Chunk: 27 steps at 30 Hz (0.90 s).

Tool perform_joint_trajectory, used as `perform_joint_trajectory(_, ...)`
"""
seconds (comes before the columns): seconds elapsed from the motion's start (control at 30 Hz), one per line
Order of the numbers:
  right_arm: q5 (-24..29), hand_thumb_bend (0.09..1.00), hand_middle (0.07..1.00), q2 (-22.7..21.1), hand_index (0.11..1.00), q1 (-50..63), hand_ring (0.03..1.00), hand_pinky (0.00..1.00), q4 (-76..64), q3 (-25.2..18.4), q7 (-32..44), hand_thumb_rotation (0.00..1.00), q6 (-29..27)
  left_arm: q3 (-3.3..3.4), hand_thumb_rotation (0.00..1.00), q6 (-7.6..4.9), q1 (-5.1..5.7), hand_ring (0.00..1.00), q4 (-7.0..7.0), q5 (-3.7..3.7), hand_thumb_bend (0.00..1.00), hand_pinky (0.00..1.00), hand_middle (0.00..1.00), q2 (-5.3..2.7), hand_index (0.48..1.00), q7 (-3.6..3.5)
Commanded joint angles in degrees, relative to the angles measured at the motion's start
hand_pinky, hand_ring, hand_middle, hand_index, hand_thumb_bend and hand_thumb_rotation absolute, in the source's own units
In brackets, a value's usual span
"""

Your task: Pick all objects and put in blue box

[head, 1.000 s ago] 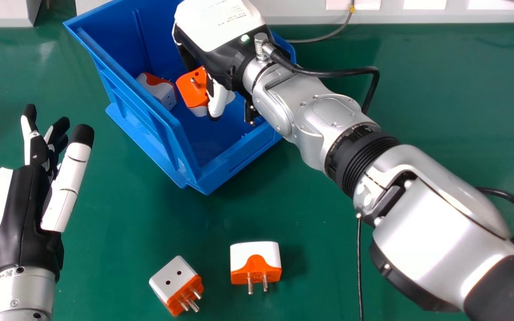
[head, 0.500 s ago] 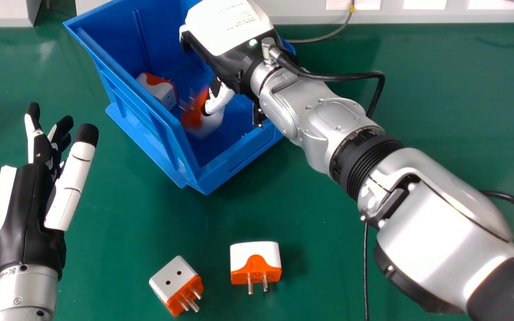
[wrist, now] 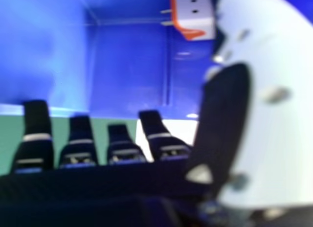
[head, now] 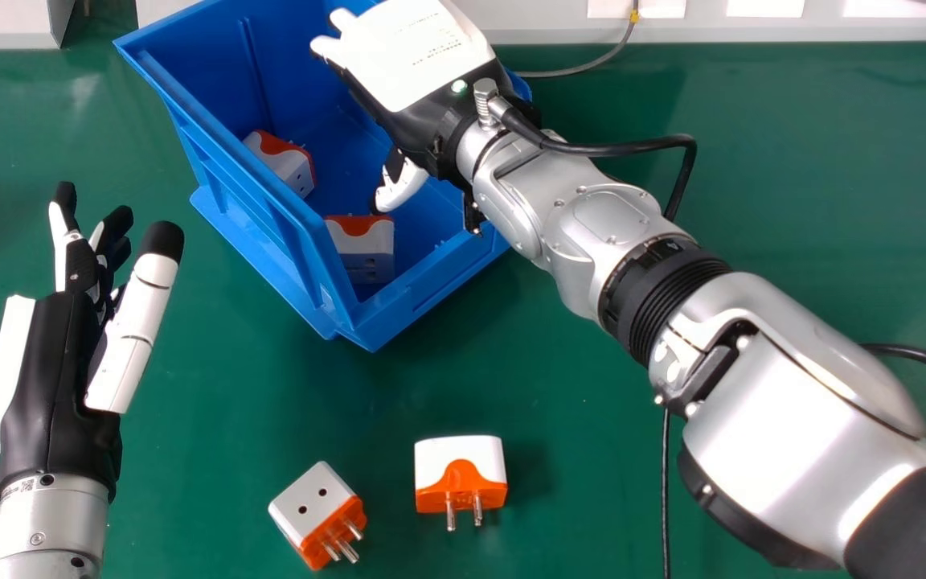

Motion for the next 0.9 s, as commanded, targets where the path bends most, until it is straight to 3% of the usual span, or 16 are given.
perform_joint_trajectory(0.0,0.18,0.529,0.995,-0.69,0.986,-0.51,0.988,0.87,-1.7,-0.35,-0.69,0.47,0.39,-0.06,0.84,-0.38,-0.3,0.97,-1.43,0.33,0.65,0.91,0.97,0.25,0.966,0.15)
perform_joint_trajectory(0.2,0.68,0.527,0.999,-1.82,0.996,-0.04,0.996,0.88,-3.51,-1.08,-1.03,0.49,0.0,-0.18,0.84,-0.09,-0.15,0.97,-1.81,0.31,0.64,0.92,0.97,0.19,0.968,0.13)
perform_joint_trajectory(0.43,1.96,0.501,1.0,-5.66,0.999,3.44,0.999,0.89,-12.2,-3.78,-1.57,0.48,-0.47,-0.05,0.84,-0.1,-0.69,0.97,-1.07,0.18,0.64,0.92,0.97,0.52,0.969,-0.08)
perform_joint_trajectory(0.6,2.55,0.459,1.0,-10.99,1.0,13.72,1.0,0.92,-29.26,-7.37,-2.94,0.44,0.01,0.1,0.84,0.18,-0.78,0.98,-1.29,-0.03,0.63,0.92,0.97,0.56,0.97,-0.22)
perform_joint_trajectory(0.7,2.08,0.45,1.0,-15.41,1.0,24.01,1.0,0.93,-46.6,-10.19,-1.81,0.43,1.17,0.2,0.84,-0.25,-1.02,0.98,-0.58,-0.22,0.63,0.92,0.97,0.52,0.97,-0.32)
perform_joint_trajectory(0.87,2.79,0.443,1.0,-21.2,1.0,39.35,1.0,0.96,-68.9,-14.87,0.52,0.43,0.32,0.19,0.85,0.08,-1.39,0.98,-0.36,-0.3,0.63,0.92,0.97,0.38,0.97,-0.22)
